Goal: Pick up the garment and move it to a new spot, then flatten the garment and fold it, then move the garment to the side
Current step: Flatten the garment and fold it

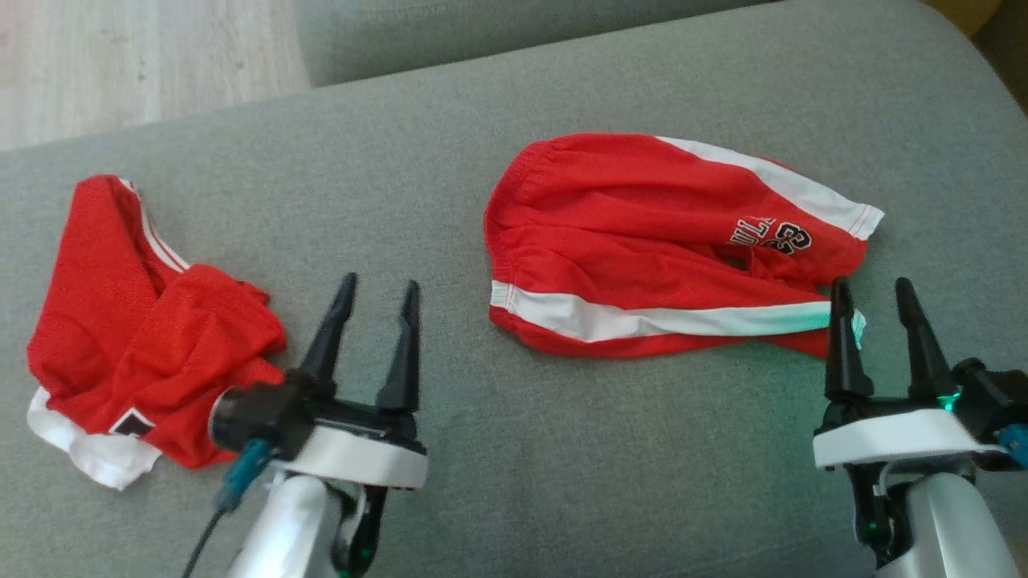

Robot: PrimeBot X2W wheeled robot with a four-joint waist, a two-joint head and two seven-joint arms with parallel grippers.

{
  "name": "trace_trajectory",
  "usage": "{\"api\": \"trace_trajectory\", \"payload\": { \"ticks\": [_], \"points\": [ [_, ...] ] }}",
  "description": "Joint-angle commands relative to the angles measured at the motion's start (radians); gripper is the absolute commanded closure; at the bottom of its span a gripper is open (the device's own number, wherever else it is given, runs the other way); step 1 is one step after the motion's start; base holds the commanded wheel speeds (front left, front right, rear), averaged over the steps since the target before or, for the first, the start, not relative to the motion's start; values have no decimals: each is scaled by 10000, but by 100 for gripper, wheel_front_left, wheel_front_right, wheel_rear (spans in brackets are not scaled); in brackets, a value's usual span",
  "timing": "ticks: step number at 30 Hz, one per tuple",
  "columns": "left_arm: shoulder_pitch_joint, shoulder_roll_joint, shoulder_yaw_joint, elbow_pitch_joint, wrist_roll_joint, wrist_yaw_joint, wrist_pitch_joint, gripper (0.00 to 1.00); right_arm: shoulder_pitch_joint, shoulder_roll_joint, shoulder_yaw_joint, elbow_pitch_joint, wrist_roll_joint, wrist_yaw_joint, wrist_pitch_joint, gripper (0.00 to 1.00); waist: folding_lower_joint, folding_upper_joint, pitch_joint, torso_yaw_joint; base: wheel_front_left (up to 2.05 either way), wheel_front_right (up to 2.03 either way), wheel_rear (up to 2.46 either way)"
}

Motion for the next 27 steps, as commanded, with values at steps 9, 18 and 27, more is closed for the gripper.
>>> {"api": "trace_trajectory", "payload": {
  "ticks": [9,18,27],
  "points": [
    [-2130,642,-2412,1202,-543,-240,1717,0,-470,-39,186,-561,226,39,-135,0,0,0,658,-275,0,0,0],
    [-3177,1112,-2740,2379,-1073,-239,2445,0,-541,-39,409,-644,377,39,-136,0,0,0,978,-602,0,0,0],
    [-3648,1276,-3273,2657,-1810,-243,2601,0,-667,-39,408,-635,494,39,-137,0,0,0,1271,-766,0,0,0]
  ]
}}
